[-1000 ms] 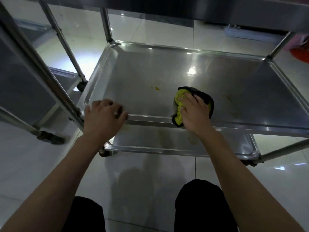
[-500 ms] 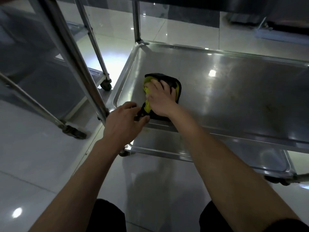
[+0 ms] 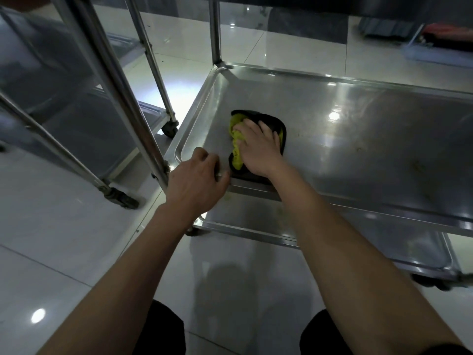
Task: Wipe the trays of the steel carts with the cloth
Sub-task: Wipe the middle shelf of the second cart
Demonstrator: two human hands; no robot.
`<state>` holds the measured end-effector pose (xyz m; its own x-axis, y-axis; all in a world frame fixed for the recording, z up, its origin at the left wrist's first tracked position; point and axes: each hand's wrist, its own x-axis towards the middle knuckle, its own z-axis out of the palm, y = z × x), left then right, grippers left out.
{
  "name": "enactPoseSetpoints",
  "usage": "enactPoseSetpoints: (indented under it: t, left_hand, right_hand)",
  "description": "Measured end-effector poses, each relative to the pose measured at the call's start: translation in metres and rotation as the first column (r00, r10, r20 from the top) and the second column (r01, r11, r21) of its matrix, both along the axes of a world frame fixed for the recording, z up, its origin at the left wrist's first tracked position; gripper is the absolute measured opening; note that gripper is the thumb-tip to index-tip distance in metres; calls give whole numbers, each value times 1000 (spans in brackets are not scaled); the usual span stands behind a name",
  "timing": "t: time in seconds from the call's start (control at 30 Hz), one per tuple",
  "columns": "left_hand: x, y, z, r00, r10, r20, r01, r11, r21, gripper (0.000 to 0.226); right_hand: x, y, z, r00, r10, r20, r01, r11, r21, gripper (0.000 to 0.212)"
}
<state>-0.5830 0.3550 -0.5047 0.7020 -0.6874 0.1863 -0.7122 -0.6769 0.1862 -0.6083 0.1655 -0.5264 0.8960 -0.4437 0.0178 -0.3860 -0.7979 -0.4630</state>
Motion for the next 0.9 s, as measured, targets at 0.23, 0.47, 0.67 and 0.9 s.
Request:
enactPoseSetpoints:
  t: [0.23, 0.47, 0.67, 0.9]
  left_hand:
    - [-32, -59, 20, 980, -192, -47, 197, 970, 144, 29]
    - [-36, -64, 9, 987, -161, -19, 162, 974, 157, 27]
    - [-30, -65, 7, 982, -186, -17, 186, 973, 137, 21]
    - [-8, -50, 12, 991, -135, 24, 133, 989, 60, 21]
  right_hand:
    - [-66, -45, 0, 995, -102, -15, 102, 995, 11, 46]
    - [-167, -115, -1, 946, -323, 24, 323, 946, -6, 42]
    - [-231, -169, 5, 885, -466, 3, 466, 883, -49, 42]
    - [-211, -156, 5, 877, -480, 2, 479, 875, -66, 41]
